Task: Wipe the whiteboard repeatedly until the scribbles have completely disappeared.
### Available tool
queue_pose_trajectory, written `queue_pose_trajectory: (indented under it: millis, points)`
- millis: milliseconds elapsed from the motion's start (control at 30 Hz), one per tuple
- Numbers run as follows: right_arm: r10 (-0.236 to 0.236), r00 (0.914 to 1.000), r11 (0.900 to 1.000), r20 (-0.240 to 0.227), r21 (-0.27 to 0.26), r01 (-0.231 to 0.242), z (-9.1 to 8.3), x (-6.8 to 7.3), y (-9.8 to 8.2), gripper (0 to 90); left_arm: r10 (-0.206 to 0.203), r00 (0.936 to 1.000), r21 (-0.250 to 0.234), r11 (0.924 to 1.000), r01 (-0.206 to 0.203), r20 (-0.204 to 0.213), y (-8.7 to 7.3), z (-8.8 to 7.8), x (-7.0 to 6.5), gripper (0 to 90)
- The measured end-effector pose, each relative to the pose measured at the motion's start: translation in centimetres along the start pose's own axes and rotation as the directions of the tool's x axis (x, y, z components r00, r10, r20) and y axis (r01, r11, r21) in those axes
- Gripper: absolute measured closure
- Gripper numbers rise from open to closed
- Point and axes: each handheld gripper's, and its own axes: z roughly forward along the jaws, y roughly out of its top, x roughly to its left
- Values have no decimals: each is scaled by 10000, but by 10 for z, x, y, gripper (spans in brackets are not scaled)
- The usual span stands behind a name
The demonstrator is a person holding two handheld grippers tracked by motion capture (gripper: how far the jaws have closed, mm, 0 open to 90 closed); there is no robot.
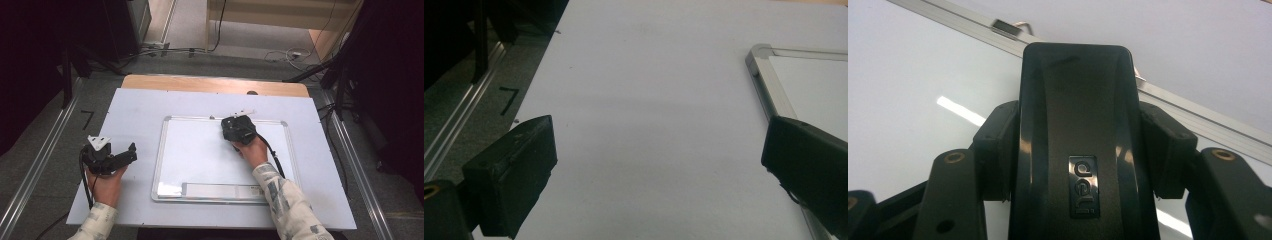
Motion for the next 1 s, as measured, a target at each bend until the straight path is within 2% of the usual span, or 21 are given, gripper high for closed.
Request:
queue_pose_trajectory:
  millis: [233, 400, 500, 733, 1000]
  points:
    - [299, 9992, 9995, 255, 48, -301, -9, -20, -11, 378, -10, 10000, -2, 10000, 10, -25, 0, 0, 0, 17]
    - [436, 9985, 9990, 325, 72, -439, -15, -30, -19, 378, 24, 10000, 24, 10000, -24, -45, 0, 0, 0, 17]
    - [406, 9983, 9990, 415, 143, -412, -17, -27, -20, 378, 17, 10000, 37, 10000, -17, -16, 0, 1, -1, 17]
    - [166, 9997, 9996, 175, 204, -169, -15, -17, -17, 378, 38, 10000, 74, 10000, -38, -12, 1, 3, -4, 17]
    - [-152, 9999, 9998, -82, 93, 153, -9, 7, -10, 378, 67, 10000, 79, 9999, -68, 45, 1, 4, -6, 17]
